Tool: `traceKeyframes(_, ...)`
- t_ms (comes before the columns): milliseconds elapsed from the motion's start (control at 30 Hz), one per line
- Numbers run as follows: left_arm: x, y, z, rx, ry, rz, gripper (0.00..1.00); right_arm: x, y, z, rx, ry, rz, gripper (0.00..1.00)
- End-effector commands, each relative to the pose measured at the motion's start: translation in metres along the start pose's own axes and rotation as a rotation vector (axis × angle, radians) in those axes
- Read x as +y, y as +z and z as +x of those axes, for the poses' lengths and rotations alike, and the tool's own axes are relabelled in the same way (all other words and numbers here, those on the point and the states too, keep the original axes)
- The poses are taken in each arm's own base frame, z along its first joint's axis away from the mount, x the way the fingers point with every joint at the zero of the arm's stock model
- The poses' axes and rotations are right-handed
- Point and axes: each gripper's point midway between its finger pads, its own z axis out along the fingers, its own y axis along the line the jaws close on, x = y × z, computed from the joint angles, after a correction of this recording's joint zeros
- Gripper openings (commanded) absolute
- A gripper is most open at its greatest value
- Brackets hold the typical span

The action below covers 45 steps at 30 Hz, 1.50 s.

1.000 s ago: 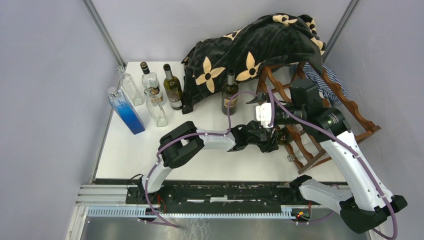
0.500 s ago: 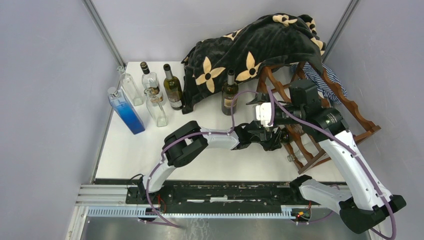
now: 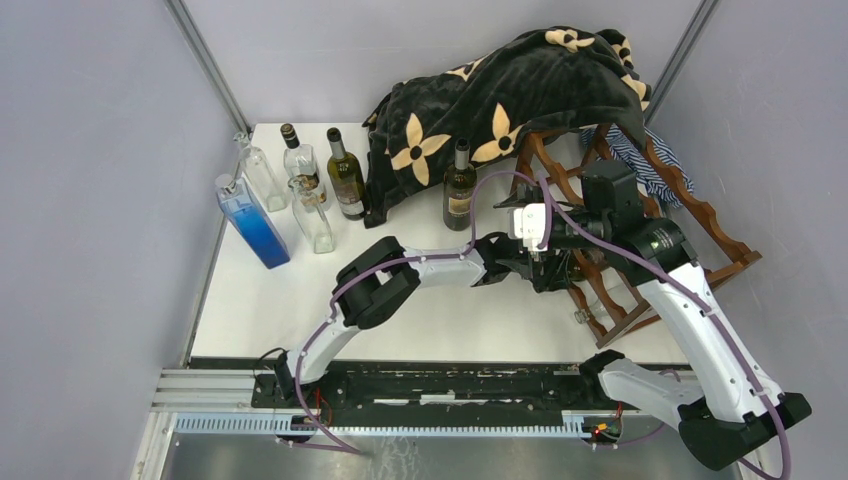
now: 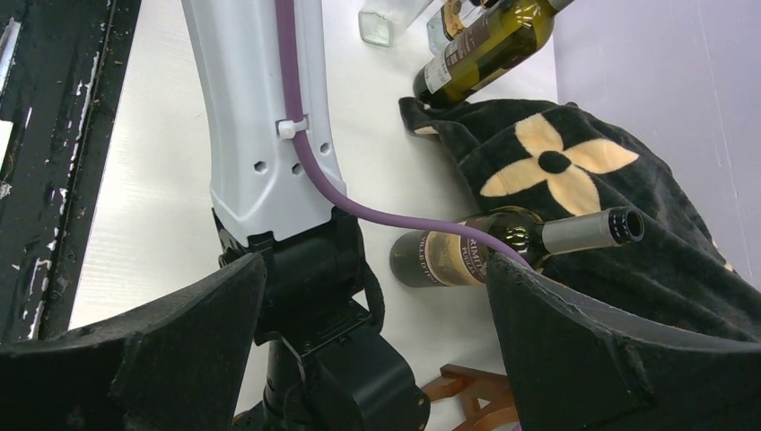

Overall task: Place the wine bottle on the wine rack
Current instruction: Place the wine bottle in the wine rack.

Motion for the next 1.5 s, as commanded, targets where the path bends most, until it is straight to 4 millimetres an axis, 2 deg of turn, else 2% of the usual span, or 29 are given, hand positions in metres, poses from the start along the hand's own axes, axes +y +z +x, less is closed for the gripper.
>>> traceKeyframes(0,-0.035,-0.005,-0.08,-0.201,0.075,0.143,0.02,-0.003,-0.002,-0.011,-0.046,-0.022,0.018,0.98)
traceKeyframes(467,-0.033,0.0,-0.072,-0.142,0.033,0.24,0.03,-0.002,-0.001,-0.011,-0.055,-0.019,0.01,0.98)
traceKeyframes(800,-0.032,0.008,-0.071,-0.13,0.0,0.249,0.1,0.0,0.0,-0.011,-0.056,-0.019,0.009,0.98)
traceKeyframes(900,-0.03,0.008,-0.071,-0.133,-0.009,0.241,0.24,0.0,0.0,-0.01,-0.055,-0.017,0.009,0.98)
traceKeyframes(967,-0.029,0.008,-0.072,-0.136,-0.016,0.233,0.38,0.0,0.0,-0.01,-0.056,-0.018,0.009,0.98)
traceKeyframes(1033,-0.028,0.007,-0.073,-0.142,-0.024,0.219,0.55,0.001,-0.001,-0.01,-0.056,-0.018,0.009,0.98)
traceKeyframes(1133,-0.024,0.004,-0.074,-0.152,-0.028,0.192,0.72,0.001,-0.001,-0.009,-0.054,-0.018,0.01,0.98)
traceKeyframes(1233,-0.019,-0.002,-0.074,-0.168,-0.031,0.157,0.79,0.002,-0.001,-0.009,-0.053,-0.017,0.009,0.98)
traceKeyframes(1467,-0.008,-0.016,-0.07,-0.181,-0.04,0.068,0.8,0.003,-0.003,-0.008,-0.05,-0.02,0.014,0.98)
